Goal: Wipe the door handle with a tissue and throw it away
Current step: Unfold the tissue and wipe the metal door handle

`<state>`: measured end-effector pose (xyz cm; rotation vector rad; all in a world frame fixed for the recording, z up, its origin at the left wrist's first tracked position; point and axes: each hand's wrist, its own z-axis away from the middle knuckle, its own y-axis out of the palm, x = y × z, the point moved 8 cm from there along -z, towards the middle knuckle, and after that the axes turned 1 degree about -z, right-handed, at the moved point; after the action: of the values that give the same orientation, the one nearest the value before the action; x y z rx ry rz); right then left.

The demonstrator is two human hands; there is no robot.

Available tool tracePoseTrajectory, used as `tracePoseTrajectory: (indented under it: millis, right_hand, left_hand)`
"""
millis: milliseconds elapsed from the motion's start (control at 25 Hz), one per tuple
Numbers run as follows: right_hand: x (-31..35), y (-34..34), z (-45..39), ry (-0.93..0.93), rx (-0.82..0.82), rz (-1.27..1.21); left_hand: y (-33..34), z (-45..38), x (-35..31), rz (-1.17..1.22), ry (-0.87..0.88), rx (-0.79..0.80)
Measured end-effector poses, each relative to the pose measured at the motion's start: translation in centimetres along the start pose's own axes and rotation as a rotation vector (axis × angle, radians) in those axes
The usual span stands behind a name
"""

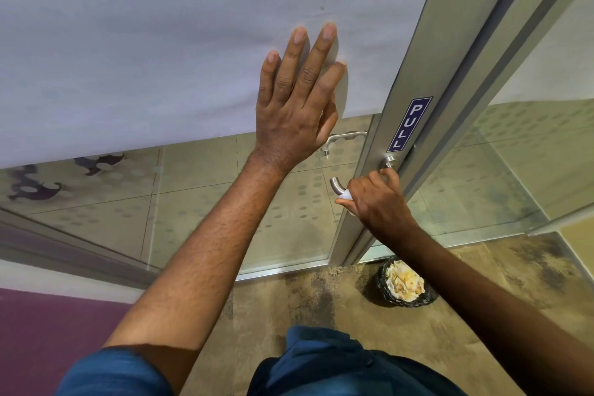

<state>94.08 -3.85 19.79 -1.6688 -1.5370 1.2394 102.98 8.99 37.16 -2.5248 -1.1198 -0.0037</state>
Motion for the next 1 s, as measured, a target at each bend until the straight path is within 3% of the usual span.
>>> tracePoseTrajectory:
  millis: [200, 240, 360, 440, 640, 800, 1000]
  right_hand:
    - [0.8, -2.3, -1.1, 0.037, -0.169, -0.046]
    - [1.0, -2.4, -1.7, 0.090, -0.129, -0.053]
    - [1.9, -0.2, -3.1, 0.342, 0.196, -0.143]
    - [2.6, 0.5, -3.3, 0.407, 0.231, -0.146]
    - [3.0, -0.8, 0.5, 0.164, -0.159, -0.126]
    - [0.9, 0.1, 2.1, 0.091, -0.104, -0.051]
    - [1.0, -1.5, 0.0, 0.060, -0.246, -0.046]
  left_hand:
    - [0.1, 0.1, 0.1, -0.008, -0.014, -0.002]
    - [0.0, 0.1, 0.1, -0.008, -0.016, -0.001]
    - [0.0, 0.1, 0.0, -0.016, -0.019, 0.006]
    - [0.0, 0.2, 0.0, -0.017, -0.020, 0.018]
    - [-0.1, 0.1, 0.0, -0.029, -0.018, 0.021]
    - [-0.1, 0.1, 0.0, -0.027, -0.013, 0.020]
    - [-0.1, 0.1, 0.0, -0.020, -0.011, 0.021]
